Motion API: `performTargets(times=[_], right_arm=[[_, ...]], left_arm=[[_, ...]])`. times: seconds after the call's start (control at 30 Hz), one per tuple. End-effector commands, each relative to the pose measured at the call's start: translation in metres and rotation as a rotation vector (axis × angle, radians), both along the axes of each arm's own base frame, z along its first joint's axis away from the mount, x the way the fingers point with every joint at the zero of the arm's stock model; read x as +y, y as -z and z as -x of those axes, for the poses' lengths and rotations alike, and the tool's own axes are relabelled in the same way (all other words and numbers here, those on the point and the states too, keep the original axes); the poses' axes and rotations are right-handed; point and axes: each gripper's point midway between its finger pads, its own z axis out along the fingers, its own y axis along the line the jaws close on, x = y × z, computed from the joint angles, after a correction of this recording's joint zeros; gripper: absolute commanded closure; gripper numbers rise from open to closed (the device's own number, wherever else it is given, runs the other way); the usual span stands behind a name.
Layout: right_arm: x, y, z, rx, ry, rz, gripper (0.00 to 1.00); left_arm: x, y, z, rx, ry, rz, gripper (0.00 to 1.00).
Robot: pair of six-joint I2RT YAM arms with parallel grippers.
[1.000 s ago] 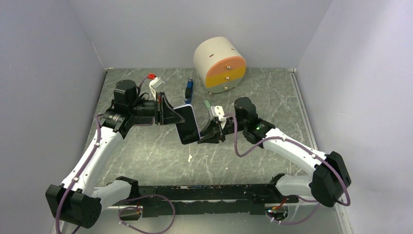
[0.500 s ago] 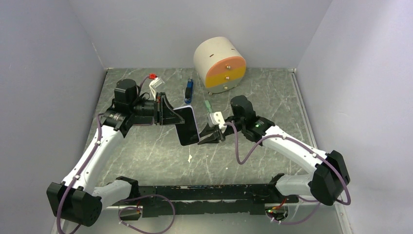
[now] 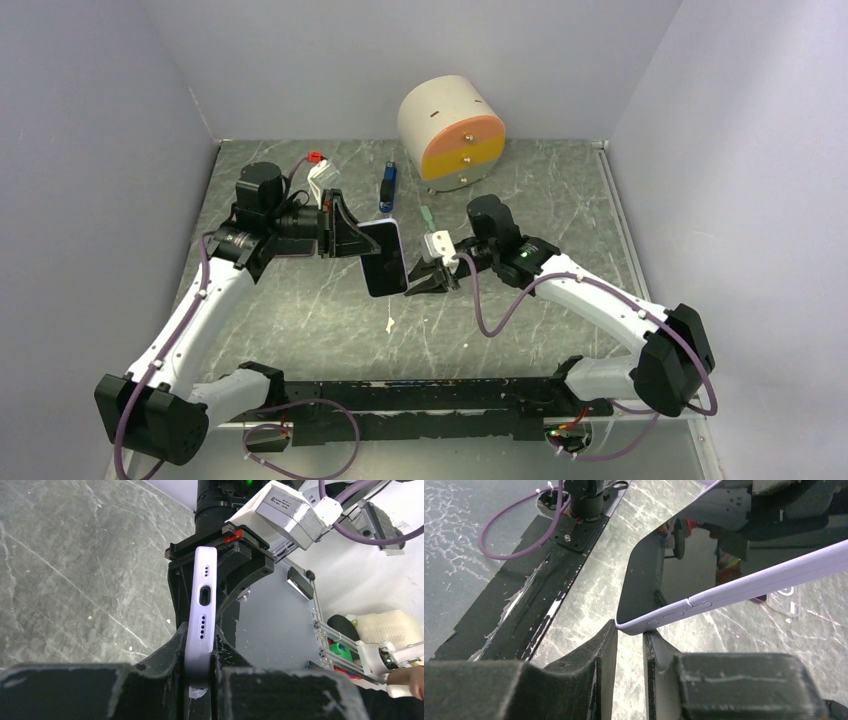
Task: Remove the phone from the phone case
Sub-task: Remove the phone case from the phone.
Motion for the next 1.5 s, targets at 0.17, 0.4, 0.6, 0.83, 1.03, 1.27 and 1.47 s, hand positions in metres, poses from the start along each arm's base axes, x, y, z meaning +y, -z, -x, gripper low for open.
performTargets(times=[0.17,0.4,0.6,0.83,1.03,1.27,1.47], right_arm=[[0.008,-0.029,-0.046,-0.097,0.185,-0.082,1.0],[0.007,-0.035,-0.019,0.021,0.09,-0.12,0.76],[0.007,-0.038,-0.008,0.044,0.024,-0.123,0.61],[0.008,-0.035,-0.007,0.05,0.004,-0.108,0.63],[0.003,-0.021,-0.002,0.016,-0.045,-0.049,0.75],[-0.001,-0.012,-0.002,-0.073,-0.074,0.008,0.96],[0.002,-0.005,-0.021,-0.149,-0.022,0.061,1.0]], left_arm=[[0.002,-0.026,0.03,-0.125,0.034,-0.015,0.97],[0.005,-0.017,0.013,-0.166,-0.081,-0.063,0.97],[0.006,-0.02,0.013,-0.179,-0.09,-0.053,0.97],[0.005,-0.022,0.013,-0.174,-0.084,-0.045,0.97],[0.003,-0.026,0.017,-0.16,-0.055,-0.032,0.98],[0.0,-0.027,0.021,-0.108,-0.003,-0.02,0.97],[-0.003,-0.029,0.029,-0.084,0.056,-0.002,0.97]])
